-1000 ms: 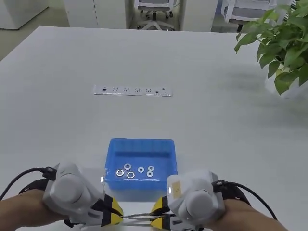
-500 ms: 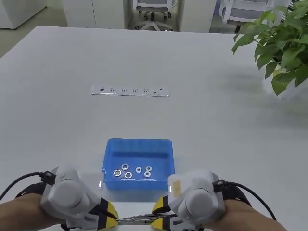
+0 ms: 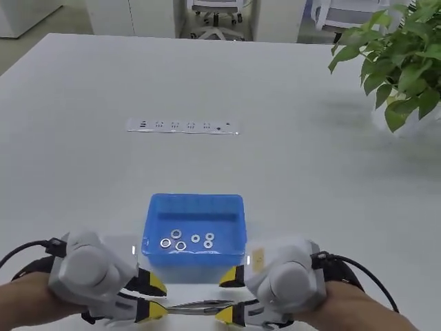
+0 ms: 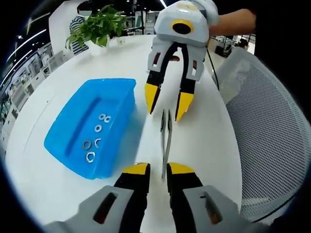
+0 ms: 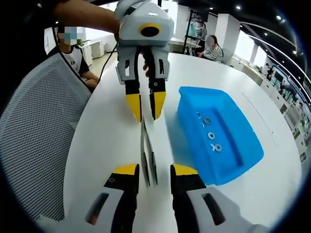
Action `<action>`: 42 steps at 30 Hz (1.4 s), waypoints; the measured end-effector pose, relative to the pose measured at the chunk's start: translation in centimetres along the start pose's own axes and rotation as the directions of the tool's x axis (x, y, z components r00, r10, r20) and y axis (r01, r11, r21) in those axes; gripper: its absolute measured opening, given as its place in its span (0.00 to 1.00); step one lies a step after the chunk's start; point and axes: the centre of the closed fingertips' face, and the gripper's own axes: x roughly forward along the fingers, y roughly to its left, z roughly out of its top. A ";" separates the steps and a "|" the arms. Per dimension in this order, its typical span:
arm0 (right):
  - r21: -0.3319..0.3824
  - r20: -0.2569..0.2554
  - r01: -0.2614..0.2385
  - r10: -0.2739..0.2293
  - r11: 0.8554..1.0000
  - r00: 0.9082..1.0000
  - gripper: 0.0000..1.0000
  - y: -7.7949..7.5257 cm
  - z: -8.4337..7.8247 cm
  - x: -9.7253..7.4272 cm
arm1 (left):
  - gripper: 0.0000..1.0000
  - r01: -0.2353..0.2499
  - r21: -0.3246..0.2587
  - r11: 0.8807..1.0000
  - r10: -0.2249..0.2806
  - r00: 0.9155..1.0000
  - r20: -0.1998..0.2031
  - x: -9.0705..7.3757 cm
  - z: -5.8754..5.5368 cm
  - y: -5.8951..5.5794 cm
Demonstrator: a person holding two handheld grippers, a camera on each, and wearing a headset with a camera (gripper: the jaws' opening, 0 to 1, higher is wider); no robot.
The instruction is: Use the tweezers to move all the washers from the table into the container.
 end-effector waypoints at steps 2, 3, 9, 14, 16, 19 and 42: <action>0.012 0.009 0.017 -0.017 1.000 1.000 0.28 -0.2 0.2 -0.5 | 0.21 -0.016 -0.021 1.000 0.017 1.000 0.026 -0.4 0.3 0.1; 0.029 0.019 0.028 -0.029 0.999 0.999 0.29 -0.4 0.3 -0.8 | 0.23 -0.022 -0.035 0.999 0.024 0.999 0.037 -0.6 0.5 0.2; 0.111 0.075 0.095 -0.103 0.989 0.992 0.34 -1.2 0.6 -2.5 | 0.31 -0.068 -0.127 0.990 0.085 0.987 0.135 -2.1 1.6 0.6; 0.188 0.141 0.174 -0.202 0.967 0.969 0.42 -2.4 1.1 -4.5 | 0.41 -0.112 -0.215 0.970 0.162 0.960 0.229 -3.8 2.7 1.1; 0.227 0.168 0.202 -0.242 0.953 0.956 0.47 -2.9 1.2 -5.6 | 0.45 -0.131 -0.241 0.962 0.193 0.947 0.256 -4.4 3.0 1.4; 0.278 0.193 0.229 -0.288 0.933 0.938 0.54 -3.4 1.0 -6.8 | 0.53 -0.147 -0.278 0.949 0.225 0.935 0.274 -5.1 3.0 1.3; 0.402 0.231 0.363 -0.477 0.840 0.848 0.95 -2.2 -0.4 -12.0 | 0.93 -0.359 -0.383 0.851 0.484 0.820 0.306 -10.1 2.7 -0.6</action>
